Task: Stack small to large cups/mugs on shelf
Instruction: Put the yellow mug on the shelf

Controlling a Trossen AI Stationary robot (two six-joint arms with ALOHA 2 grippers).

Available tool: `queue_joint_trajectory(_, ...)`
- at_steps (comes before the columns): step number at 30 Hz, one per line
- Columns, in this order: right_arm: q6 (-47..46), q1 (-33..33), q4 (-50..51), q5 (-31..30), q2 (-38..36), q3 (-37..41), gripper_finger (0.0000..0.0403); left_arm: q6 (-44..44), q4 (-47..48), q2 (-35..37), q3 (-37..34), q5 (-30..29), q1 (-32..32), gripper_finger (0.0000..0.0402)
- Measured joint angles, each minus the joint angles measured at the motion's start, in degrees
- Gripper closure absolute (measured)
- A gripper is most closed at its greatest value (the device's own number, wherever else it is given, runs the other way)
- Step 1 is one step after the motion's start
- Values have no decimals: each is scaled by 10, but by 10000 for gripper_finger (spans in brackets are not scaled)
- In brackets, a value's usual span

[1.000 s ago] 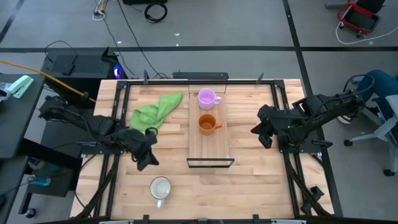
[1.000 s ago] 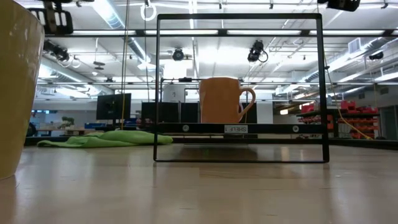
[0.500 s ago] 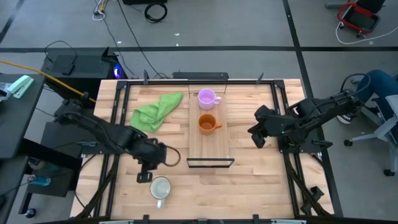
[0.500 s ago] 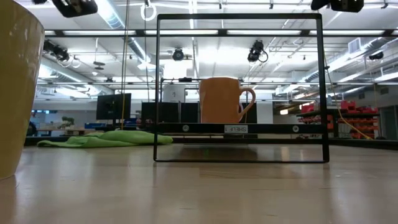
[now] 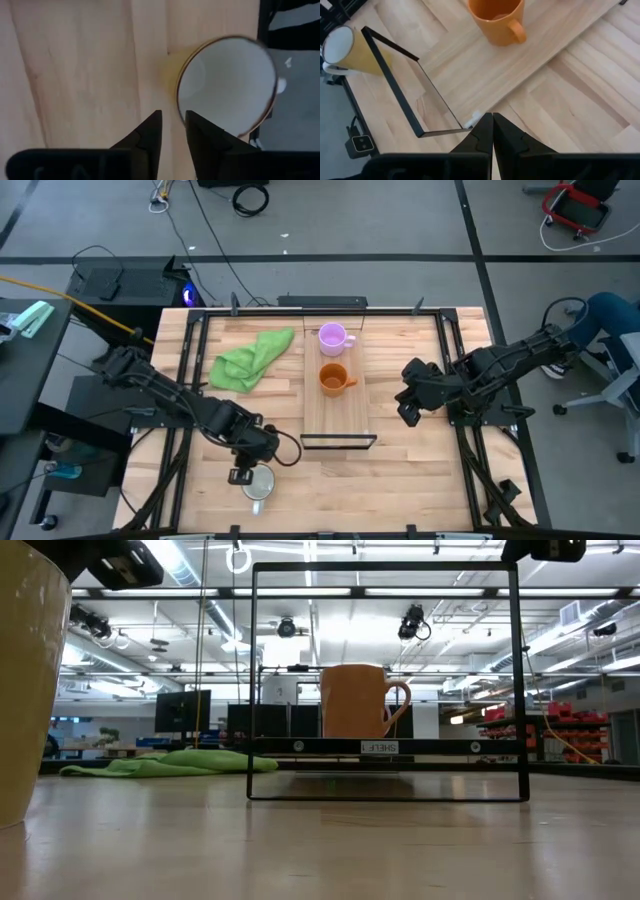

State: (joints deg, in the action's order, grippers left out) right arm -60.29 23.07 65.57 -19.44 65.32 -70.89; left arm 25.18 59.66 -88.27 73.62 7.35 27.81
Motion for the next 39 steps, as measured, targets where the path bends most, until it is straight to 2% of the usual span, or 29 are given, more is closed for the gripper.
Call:
queue_joint_trajectory(13, 4, 0, 0, 0, -1, 0, 386, 27, -32, -7, 0, 0, 9, 264)
queue_joint_trajectory(26, 4, 0, 2, 0, -1, 0, 386, 22, -31, -64, 0, -12, 12, 253)
queue_joint_trajectory(32, 4, 0, 2, 0, -1, 0, 386, 27, -31, -76, 0, -14, 13, 261)
queue_joint_trajectory(39, 4, 0, 2, 0, -1, 0, 386, 42, -32, -75, 0, -27, 13, 304)
